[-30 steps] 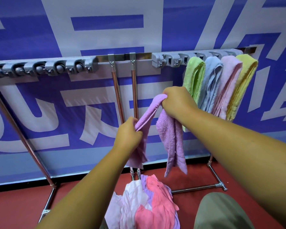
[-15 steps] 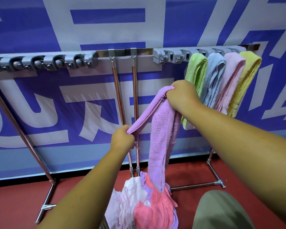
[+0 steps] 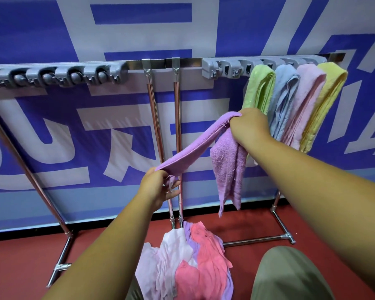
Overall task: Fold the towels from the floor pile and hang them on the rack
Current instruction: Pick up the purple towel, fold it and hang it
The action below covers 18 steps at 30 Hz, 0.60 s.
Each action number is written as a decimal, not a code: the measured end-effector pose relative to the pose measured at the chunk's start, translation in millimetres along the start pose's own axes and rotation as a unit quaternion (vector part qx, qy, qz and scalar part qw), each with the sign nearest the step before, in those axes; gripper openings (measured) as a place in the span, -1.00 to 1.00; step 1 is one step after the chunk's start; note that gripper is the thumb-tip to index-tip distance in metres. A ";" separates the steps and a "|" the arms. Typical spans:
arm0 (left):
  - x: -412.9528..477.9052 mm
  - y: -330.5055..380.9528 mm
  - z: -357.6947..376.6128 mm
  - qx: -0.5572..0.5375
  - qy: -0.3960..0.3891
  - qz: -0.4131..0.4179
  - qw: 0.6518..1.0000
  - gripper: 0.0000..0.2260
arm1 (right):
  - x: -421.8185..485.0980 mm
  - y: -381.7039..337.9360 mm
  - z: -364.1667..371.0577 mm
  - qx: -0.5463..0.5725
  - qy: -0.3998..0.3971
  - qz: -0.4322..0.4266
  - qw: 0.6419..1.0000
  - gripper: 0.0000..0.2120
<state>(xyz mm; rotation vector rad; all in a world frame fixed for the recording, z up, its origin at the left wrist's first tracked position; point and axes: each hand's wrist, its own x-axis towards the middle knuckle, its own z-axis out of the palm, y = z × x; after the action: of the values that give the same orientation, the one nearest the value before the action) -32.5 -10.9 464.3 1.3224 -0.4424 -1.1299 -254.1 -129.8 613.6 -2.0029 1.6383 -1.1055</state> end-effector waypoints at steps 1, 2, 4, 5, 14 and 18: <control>1.4 -1.0 -0.4 -0.007 -0.011 0.003 1.000 -0.67 | -0.1 0.5 -0.2 0.001 0.002 0.000 1.000 -0.72; 2.7 -2.3 -1.4 -0.022 -0.018 0.006 1.000 -0.67 | -0.6 0.5 -0.5 0.002 0.005 0.001 1.000 -0.71; 6.5 -4.7 -5.0 -0.060 -0.010 0.009 0.998 -0.67 | -1.2 1.5 -1.7 0.008 0.009 0.005 1.000 -0.69; 9.1 -6.1 -6.8 -0.076 0.000 0.007 0.997 -0.68 | -1.2 2.2 -2.2 0.007 0.012 0.007 1.000 -0.69; 4.0 -8.1 -20.1 -0.038 -0.104 -0.036 0.993 -0.82 | -0.7 13.5 -0.1 0.008 0.039 0.016 0.999 -0.69; 6.6 -7.4 -25.3 -0.085 -0.100 -0.014 0.991 -0.78 | 0.4 16.7 2.3 0.011 0.042 0.011 0.999 -0.70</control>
<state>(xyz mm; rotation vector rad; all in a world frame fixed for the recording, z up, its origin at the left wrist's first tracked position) -12.1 -1.9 448.9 1.0753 -0.4641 -1.3000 -263.8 -135.5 601.0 -1.9450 1.6764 -1.2104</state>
